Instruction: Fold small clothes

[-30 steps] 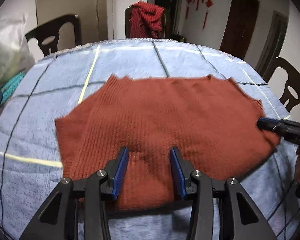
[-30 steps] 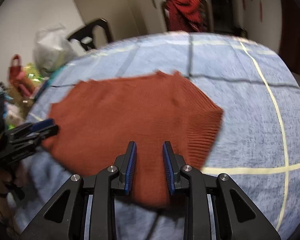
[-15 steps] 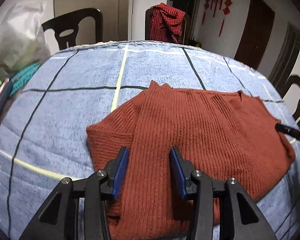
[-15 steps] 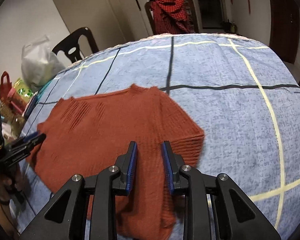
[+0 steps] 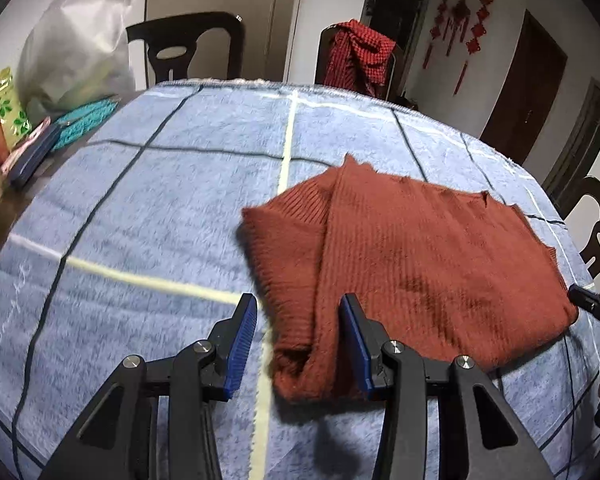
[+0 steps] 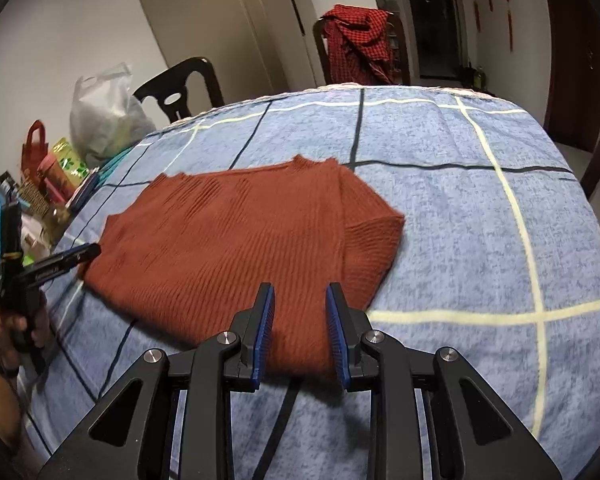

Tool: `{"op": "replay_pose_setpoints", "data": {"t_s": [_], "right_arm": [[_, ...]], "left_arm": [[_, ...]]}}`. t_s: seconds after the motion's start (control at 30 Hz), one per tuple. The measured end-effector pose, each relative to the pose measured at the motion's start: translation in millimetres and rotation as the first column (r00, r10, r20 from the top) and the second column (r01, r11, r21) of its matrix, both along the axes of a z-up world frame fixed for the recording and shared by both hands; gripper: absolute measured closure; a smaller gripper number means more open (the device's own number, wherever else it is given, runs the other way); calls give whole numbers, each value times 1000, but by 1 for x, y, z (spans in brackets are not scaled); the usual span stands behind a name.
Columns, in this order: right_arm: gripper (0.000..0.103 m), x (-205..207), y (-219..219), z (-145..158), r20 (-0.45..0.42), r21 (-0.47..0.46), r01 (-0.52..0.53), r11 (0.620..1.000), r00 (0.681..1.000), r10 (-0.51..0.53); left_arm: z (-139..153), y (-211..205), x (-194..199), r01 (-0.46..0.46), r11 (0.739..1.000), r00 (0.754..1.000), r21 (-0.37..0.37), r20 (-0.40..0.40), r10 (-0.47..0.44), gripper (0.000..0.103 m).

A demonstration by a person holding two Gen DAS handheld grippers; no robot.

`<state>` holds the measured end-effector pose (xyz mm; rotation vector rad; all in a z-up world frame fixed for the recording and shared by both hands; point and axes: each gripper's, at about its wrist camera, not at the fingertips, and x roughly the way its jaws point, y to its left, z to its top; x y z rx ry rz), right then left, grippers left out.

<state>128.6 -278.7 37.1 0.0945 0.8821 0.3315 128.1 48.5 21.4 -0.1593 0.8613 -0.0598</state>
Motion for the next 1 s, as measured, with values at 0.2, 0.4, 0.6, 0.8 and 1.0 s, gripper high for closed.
{"op": "replay_pose_setpoints", "data": {"t_s": [0.2,0.4,0.6,0.8,1.0], "right_arm": [[75,-1,-7,3,-2,24,31,999,1000,-31],[61,15,-29,3,-30,148,84,985,996,-80],[46,38,-41,-6,-69,208,118,971,992,-106],[46,51,-47,-19,-120,301,109,947,990,-76],[46,40,-33,-21,-126,347,31,937,992,14]], "left_arm": [[10,2,-6,8,1000,1000,-16,23,-8,57],[2,10,20,19,998,999,-63,-24,-21,56],[-5,9,40,33,996,999,-88,-27,-36,49],[-8,13,51,34,988,999,-148,-16,-37,44],[-9,9,38,71,974,997,-214,3,-72,44]]}}
